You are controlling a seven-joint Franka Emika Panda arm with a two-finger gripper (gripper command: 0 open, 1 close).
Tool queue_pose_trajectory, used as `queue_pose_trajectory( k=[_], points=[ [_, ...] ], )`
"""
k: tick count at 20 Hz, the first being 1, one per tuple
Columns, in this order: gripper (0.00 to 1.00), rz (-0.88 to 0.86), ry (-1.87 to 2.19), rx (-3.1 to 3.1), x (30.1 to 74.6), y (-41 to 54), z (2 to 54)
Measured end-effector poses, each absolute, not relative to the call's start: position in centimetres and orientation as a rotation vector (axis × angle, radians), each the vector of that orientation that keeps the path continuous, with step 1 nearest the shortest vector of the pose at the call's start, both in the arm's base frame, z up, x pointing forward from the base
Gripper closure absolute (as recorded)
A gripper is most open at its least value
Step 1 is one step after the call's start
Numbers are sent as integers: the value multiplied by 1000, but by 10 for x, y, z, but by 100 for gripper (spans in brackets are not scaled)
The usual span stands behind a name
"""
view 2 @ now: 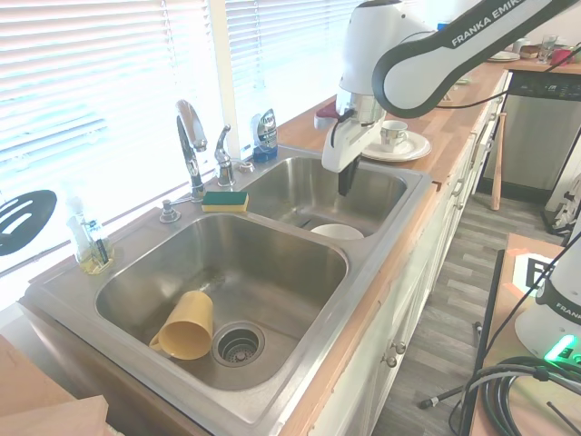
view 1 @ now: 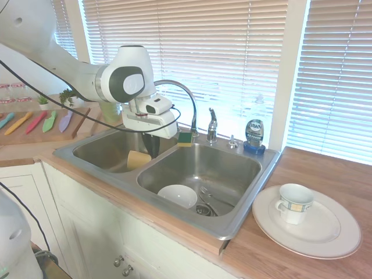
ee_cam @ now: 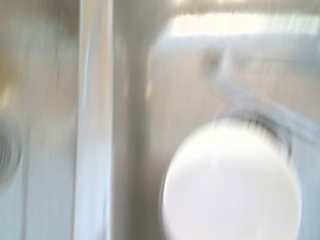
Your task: Turn off the faucet
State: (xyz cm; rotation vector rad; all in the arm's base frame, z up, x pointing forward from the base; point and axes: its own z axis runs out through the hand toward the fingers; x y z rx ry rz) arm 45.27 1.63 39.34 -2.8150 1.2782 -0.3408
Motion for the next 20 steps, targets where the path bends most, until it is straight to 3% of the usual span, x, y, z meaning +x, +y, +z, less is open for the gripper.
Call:
queue_pose_trajectory(
  k=[7,20],
  points=[
    [100,-701,1288,-2662,509,8,422],
    [100,-833,1302,-2630,623,10,477]
  ],
)
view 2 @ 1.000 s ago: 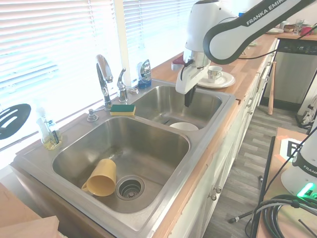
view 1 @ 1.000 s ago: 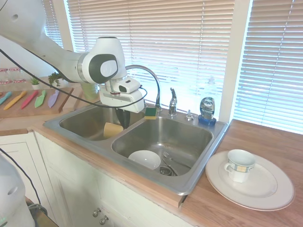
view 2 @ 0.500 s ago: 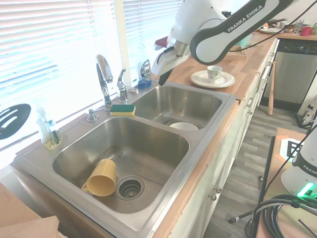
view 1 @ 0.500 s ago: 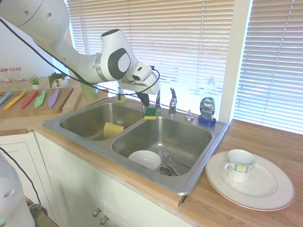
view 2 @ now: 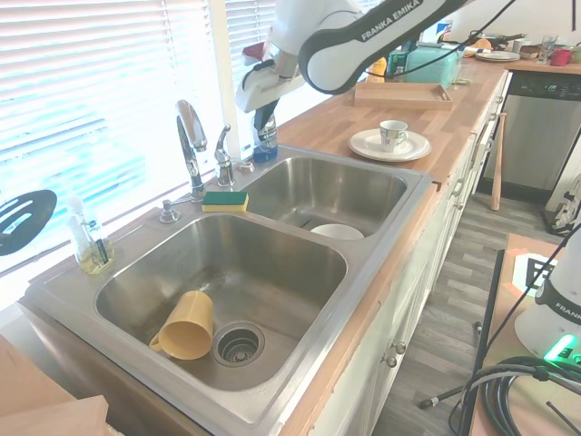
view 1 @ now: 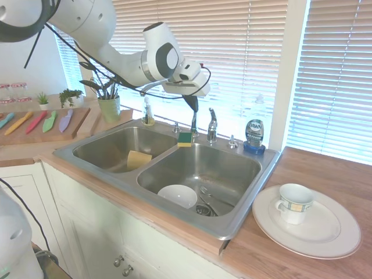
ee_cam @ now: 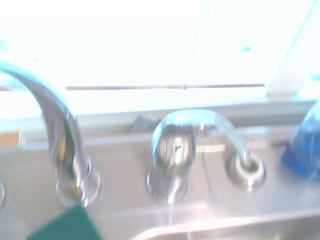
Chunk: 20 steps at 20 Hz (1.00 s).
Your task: Turn off the faucet
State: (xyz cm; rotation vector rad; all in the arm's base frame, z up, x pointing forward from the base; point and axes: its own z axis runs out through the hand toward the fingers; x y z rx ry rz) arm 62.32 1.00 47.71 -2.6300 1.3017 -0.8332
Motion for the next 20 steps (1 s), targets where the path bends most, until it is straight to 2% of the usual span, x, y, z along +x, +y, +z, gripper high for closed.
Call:
queue_pose_trajectory(
  k=[11,20],
  points=[
    [100,-781,1355,-2623,710,-9,460],
    [100,-797,1332,-2617,728,-9,467]
  ],
)
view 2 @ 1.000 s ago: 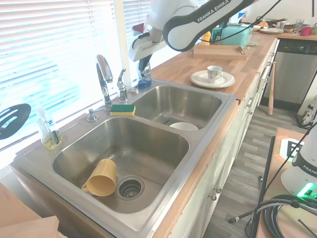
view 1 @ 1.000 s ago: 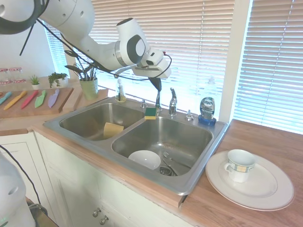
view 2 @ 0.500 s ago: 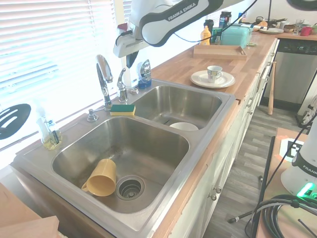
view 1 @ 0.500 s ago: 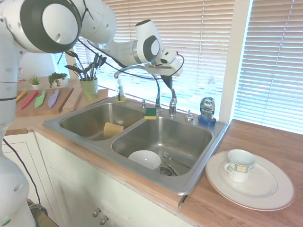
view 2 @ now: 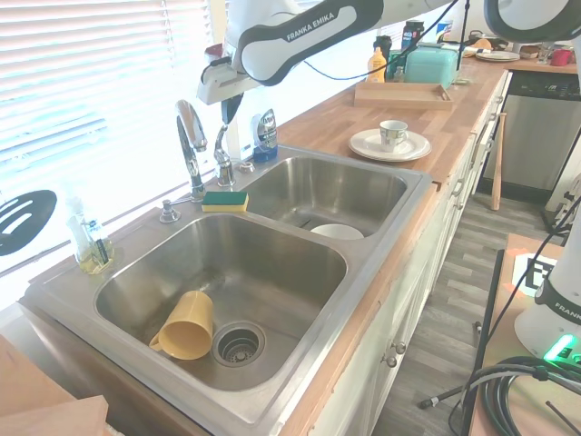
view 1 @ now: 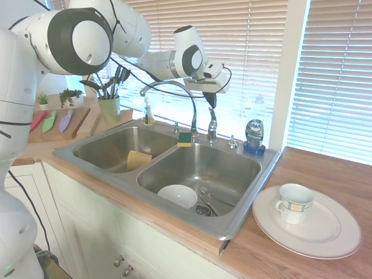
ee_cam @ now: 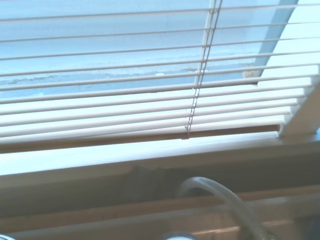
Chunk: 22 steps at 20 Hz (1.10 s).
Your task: Turn off the faucet
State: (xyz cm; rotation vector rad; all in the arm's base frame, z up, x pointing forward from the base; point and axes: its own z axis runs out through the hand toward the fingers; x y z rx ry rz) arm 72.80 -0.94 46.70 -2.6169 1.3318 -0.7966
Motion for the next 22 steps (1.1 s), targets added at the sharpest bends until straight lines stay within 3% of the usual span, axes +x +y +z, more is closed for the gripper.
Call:
queue_pose_trajectory(
  k=[22],
  points=[
    [100,-697,1324,-2650,736,3,421]
  ],
)
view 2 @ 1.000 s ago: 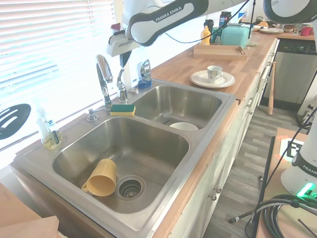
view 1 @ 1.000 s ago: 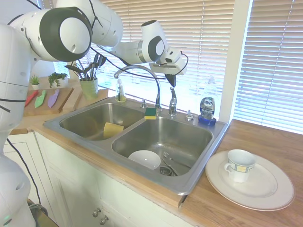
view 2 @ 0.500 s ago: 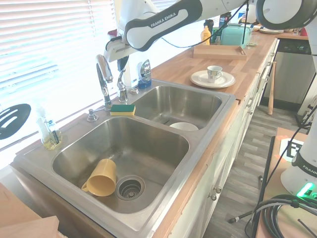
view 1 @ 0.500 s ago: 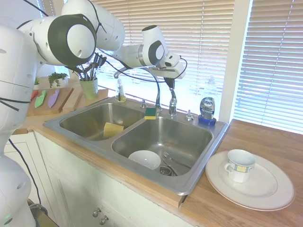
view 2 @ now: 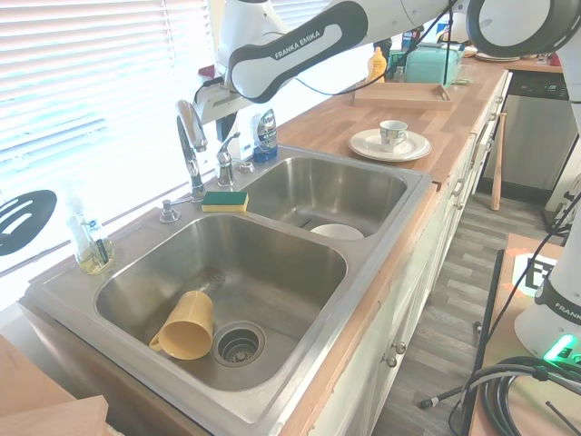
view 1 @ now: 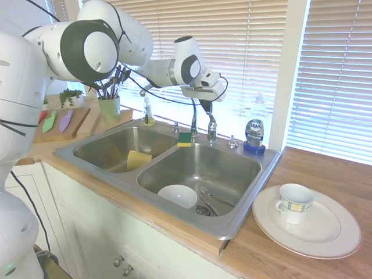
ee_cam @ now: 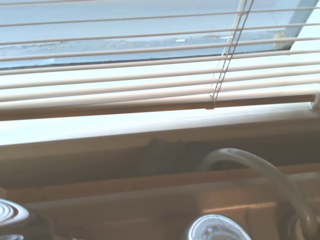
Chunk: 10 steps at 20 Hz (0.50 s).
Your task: Turn off the faucet
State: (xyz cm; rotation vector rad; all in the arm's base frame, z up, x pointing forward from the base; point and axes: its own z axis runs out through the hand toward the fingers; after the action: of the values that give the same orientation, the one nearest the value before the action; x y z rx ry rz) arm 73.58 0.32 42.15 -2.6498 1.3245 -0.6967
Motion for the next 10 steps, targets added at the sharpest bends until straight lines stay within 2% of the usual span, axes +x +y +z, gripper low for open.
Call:
queue_pose_trajectory(
  k=[10],
  points=[
    [100,-692,1342,-2641,721,1,412]
  ],
)
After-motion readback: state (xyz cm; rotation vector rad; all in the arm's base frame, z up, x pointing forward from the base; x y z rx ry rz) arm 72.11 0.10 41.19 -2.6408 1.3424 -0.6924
